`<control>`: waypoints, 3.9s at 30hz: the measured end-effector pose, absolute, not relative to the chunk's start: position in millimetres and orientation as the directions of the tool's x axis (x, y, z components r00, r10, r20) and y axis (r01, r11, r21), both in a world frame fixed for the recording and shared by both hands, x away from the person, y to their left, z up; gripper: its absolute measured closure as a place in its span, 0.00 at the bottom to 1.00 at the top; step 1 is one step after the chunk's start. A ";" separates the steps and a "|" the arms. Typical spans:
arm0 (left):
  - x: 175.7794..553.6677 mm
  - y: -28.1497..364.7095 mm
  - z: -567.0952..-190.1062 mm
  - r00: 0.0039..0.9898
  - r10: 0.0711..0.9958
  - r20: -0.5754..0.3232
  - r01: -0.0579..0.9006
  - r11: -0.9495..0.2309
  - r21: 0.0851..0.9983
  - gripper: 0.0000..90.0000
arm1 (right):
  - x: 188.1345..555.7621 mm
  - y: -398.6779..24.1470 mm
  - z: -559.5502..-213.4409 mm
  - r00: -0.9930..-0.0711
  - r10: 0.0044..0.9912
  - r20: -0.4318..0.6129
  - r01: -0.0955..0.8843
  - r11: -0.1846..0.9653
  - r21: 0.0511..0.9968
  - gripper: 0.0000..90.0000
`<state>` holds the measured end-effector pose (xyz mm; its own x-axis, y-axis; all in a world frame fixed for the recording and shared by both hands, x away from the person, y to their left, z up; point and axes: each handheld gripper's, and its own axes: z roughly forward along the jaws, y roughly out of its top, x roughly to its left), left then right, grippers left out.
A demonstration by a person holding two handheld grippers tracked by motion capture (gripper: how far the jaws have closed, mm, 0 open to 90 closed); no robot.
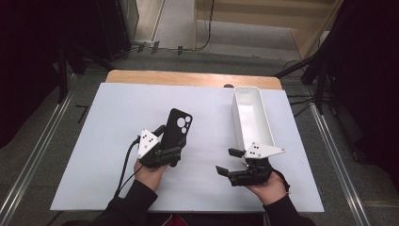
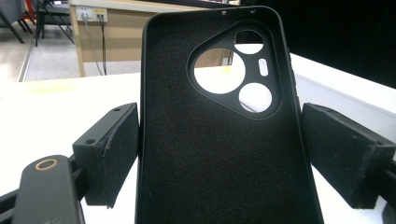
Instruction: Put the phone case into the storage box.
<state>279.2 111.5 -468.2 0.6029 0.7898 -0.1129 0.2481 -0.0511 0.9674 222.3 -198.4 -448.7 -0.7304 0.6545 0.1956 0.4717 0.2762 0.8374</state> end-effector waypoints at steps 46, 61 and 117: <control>268.3 98.8 -471.7 0.613 0.786 -0.082 0.212 -0.063 0.975 0.15 | 289.9 -143.4 -401.3 -0.669 0.685 0.288 0.533 0.173 0.828 0.23; 266.8 97.3 -470.9 0.614 0.785 -0.080 0.204 -0.060 0.977 0.15 | 300.1 -128.8 -403.3 -0.660 0.668 0.344 0.575 0.155 0.803 0.25; 261.8 92.7 -471.7 0.618 0.783 -0.063 0.176 -0.060 0.982 0.14 | 317.7 -115.2 -406.2 -0.545 0.611 0.573 0.749 0.049 0.660 0.83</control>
<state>261.8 92.7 -471.7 0.6183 0.7835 -0.0626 0.1762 -0.0605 0.9825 317.7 -115.2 -406.2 -0.5454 0.6113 0.5735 0.7493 0.0490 0.6604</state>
